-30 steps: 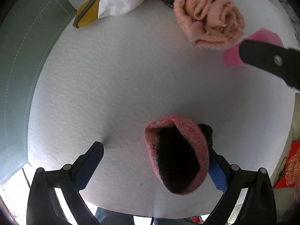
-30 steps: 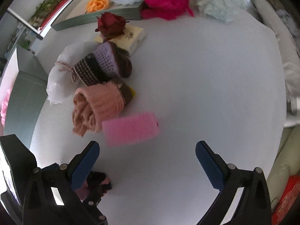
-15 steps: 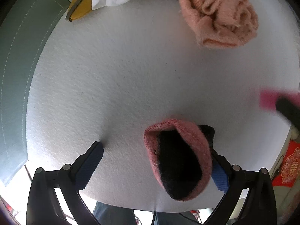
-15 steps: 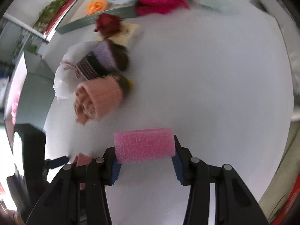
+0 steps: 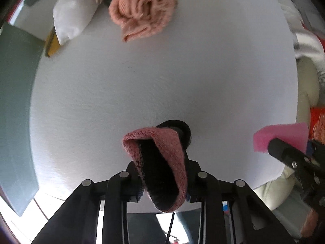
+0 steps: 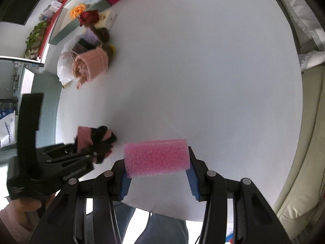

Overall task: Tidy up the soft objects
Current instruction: 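Carry the pink-and-black sock and pink sponge over the white box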

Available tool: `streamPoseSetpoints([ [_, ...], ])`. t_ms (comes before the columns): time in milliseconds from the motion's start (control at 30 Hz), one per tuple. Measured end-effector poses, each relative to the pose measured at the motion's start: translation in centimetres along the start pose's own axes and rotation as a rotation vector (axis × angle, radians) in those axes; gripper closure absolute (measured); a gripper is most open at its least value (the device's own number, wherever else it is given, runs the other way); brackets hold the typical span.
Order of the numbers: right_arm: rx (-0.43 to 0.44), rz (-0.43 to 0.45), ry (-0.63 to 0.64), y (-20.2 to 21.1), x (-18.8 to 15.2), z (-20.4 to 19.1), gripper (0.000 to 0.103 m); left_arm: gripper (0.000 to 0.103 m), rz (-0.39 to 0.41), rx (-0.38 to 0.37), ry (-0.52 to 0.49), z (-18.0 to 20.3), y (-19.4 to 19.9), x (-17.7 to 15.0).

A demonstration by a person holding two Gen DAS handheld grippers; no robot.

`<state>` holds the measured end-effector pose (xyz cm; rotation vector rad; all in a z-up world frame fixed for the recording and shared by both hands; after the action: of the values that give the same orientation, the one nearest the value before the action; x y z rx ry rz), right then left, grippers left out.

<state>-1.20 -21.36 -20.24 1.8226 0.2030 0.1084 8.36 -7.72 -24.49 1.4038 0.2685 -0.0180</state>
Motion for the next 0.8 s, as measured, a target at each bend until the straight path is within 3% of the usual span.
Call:
streamPoseSetpoints([
  [200, -0.007, -0.035, -0.031, 0.5, -2.2, 0.4, 0.052, 0.073, 0.029, 0.023, -0.061, 0.2, 2.3, -1.3],
  [367, -0.009, -0.048, -0.019, 1.3, -3.3, 0.4, 0.052, 0.073, 0.069, 0.045, -0.086, 1.3, 4.7, -0.4],
  [800, 0.002, -0.013, 0.057, 4.2, -1.8, -1.8, 0.052, 0.073, 0.188, 0.108, -0.135, 1.6, 11.7, -0.9],
])
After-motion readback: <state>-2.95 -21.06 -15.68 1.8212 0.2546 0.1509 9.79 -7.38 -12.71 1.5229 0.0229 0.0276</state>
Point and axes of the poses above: each gripper's, at about its wrist camera, not at the fingertips, and y roughly against the way its jaws point, z to its right, x to its top, the point moved 7 cm from there along -y, roughly the way its jaws point, and after that the axes turned 2 degrees about -z, right-handed, at the moved point
